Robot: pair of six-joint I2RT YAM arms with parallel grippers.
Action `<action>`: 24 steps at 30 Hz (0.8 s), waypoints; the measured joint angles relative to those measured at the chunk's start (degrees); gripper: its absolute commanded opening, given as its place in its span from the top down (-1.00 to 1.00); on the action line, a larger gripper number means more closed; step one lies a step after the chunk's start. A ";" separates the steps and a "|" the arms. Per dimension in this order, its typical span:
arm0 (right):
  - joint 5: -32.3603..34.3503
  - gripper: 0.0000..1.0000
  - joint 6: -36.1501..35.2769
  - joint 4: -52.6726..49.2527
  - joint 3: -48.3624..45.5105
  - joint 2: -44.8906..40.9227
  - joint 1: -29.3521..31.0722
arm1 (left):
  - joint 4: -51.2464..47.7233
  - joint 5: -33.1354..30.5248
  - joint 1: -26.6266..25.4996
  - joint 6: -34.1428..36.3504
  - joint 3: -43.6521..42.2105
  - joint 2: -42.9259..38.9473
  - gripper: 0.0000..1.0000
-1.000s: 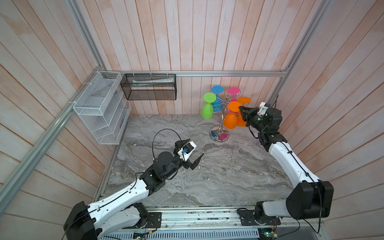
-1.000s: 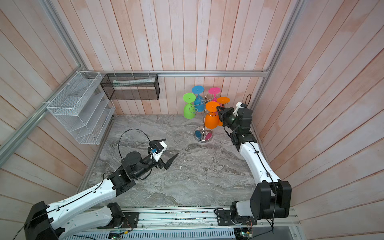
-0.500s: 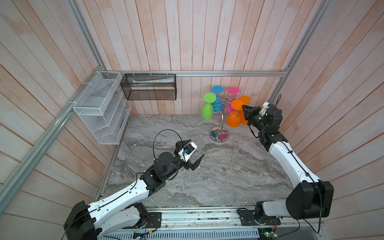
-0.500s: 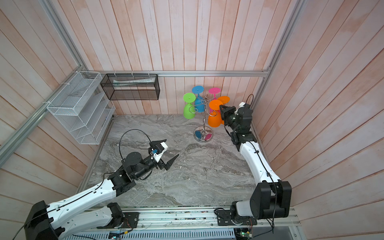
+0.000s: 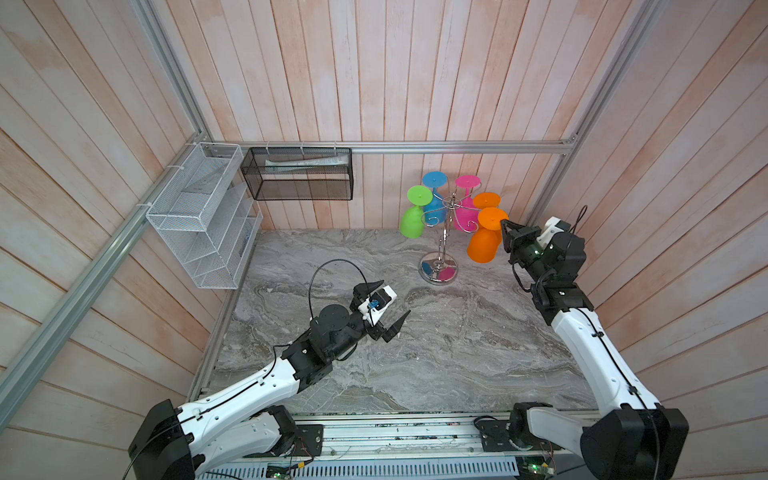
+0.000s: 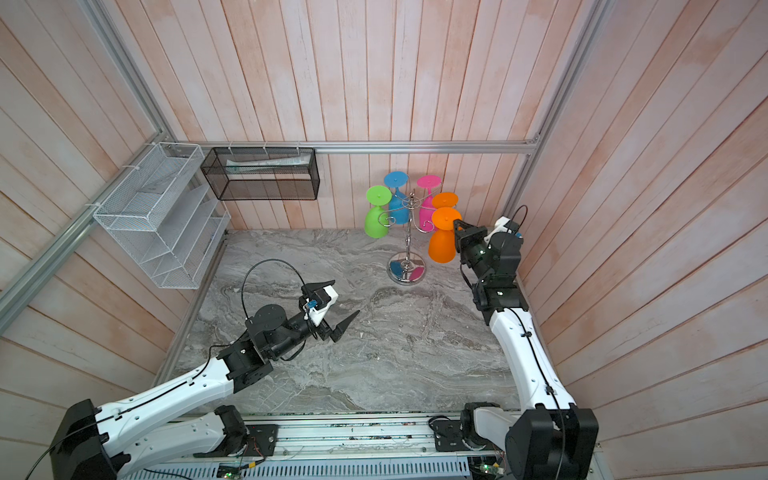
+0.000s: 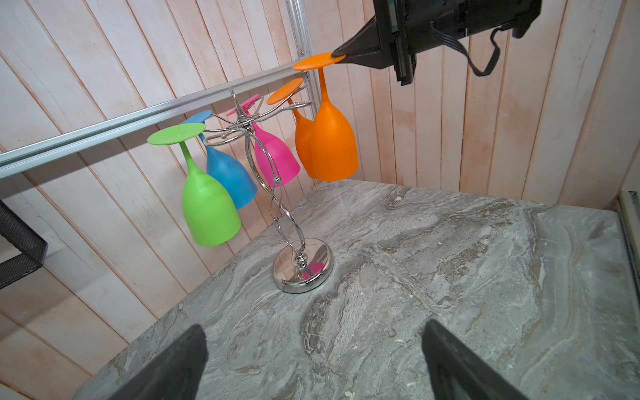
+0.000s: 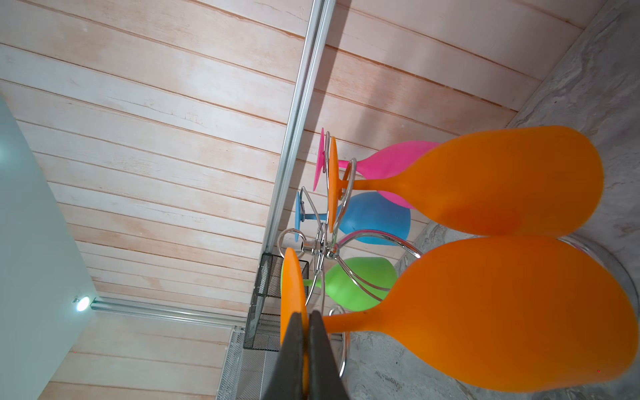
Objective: Take the wine glass off the wine glass rack
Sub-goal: 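Pull the orange glass off the rack toward the robot with the right gripper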
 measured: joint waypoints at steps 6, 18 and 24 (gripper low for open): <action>0.31 1.00 -2.34 -4.20 -5.62 -7.52 -0.09 | 0.00 -0.02 -0.72 0.20 -0.02 0.35 -0.97; -0.22 1.00 -16.04 -19.34 -16.79 -28.72 -0.11 | -0.02 -0.31 -1.64 0.17 -0.02 3.96 -0.97; -2.67 1.00 -21.64 -21.33 -25.66 -33.94 6.32 | -0.02 -1.84 -1.75 0.17 -0.02 5.81 -0.97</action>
